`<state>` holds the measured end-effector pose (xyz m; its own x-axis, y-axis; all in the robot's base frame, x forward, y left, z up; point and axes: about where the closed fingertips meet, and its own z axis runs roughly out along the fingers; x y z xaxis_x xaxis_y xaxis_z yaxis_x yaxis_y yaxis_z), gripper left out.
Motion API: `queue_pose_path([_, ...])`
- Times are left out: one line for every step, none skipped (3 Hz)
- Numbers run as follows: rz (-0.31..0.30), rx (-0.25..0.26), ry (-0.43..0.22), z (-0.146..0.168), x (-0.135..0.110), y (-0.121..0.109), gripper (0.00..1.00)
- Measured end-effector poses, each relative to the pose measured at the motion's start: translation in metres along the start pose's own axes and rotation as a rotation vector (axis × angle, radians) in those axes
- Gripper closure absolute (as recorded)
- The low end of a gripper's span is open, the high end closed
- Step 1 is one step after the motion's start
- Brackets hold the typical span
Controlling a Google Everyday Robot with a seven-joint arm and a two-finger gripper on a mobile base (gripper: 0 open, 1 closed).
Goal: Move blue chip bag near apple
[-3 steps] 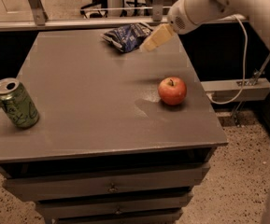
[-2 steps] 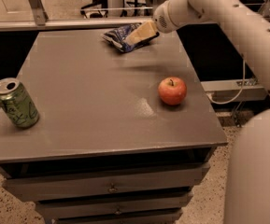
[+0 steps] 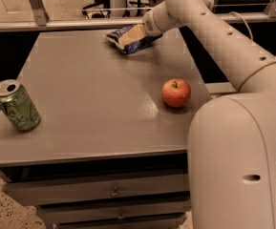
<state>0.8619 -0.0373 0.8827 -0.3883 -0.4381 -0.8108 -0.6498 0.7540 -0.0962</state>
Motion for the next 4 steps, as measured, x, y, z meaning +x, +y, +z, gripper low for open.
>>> queue_pose_path([-0.007, 0.029, 0.025, 0.019, 0.007, -0.014, 0.00])
queue_pose_path([-0.015, 0.051, 0.045, 0.027, 0.016, -0.029, 0.18])
queue_pose_path([-0.023, 0.063, 0.055, 0.028, 0.021, -0.038, 0.42])
queue_pose_path([-0.045, 0.071, 0.048, 0.020, 0.017, -0.043, 0.64])
